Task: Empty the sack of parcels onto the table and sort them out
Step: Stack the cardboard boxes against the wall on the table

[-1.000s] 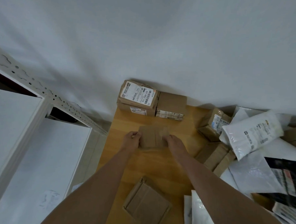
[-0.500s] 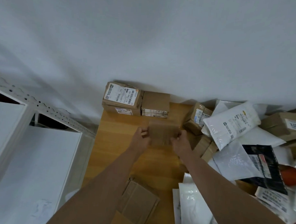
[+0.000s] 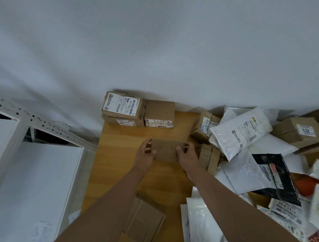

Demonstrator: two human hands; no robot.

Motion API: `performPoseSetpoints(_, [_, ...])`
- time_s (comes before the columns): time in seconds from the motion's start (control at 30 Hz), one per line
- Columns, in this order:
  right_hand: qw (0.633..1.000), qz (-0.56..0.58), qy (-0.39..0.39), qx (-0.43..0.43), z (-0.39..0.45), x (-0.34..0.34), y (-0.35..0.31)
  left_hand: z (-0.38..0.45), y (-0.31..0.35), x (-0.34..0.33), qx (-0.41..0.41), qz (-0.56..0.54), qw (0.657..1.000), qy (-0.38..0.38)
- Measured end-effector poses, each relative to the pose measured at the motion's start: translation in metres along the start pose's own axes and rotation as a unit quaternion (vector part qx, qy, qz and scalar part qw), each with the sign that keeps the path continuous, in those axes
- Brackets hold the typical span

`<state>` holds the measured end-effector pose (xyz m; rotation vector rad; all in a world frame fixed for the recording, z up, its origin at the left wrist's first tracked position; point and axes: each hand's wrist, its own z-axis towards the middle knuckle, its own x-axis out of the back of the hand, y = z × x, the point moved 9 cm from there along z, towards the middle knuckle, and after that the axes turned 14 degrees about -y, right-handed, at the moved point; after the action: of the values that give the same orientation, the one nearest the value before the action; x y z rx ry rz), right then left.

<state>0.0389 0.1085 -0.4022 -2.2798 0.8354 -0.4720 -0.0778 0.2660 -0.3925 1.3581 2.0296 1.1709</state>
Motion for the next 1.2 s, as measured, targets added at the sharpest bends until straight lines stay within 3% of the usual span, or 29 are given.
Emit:
performPoseSetpoints(0.23, [0.995,-0.062,-0.003,0.081,-0.009,-0.004,-0.012,-0.003,-0.006,0.007,-0.016,0.038,0.999,0.028])
performPoseSetpoints(0.4, [0.989,-0.118,-0.022,0.082,-0.013,-0.019,-0.005,-0.005,-0.023,-0.003,0.019,0.086,0.996,-0.007])
performPoseSetpoints(0.57, [0.994,-0.092,0.006,0.065,-0.006,-0.016,-0.009,-0.004,-0.03,0.002,0.073,0.006,0.997,-0.004])
performPoseSetpoints(0.77, [0.975,-0.207,0.009,0.081,-0.008,-0.01,-0.025,0.001,-0.01,0.007,0.014,0.078,0.997,0.026])
performPoseSetpoints(0.87, [0.917,-0.39,0.023,0.077,-0.01,-0.005,-0.038,0.004,0.0,-0.001,0.015,0.121,0.992,0.024])
performPoseSetpoints(0.97, [0.796,-0.599,0.069,0.061,-0.01,0.002,-0.054,0.009,0.006,-0.018,0.021,0.155,0.988,-0.01])
performPoseSetpoints(1.07, [0.702,-0.699,0.089,0.106,-0.007,0.004,-0.081,0.016,0.015,-0.031,0.015,0.276,0.96,-0.039])
performPoseSetpoints(1.13, [0.673,-0.725,0.069,0.128,0.0,0.009,-0.095,0.023,0.023,-0.037,0.026,0.379,0.924,-0.038])
performPoseSetpoints(1.2, [0.668,-0.732,0.043,0.123,0.011,0.019,-0.103,0.026,0.032,-0.043,0.025,0.45,0.892,-0.028])
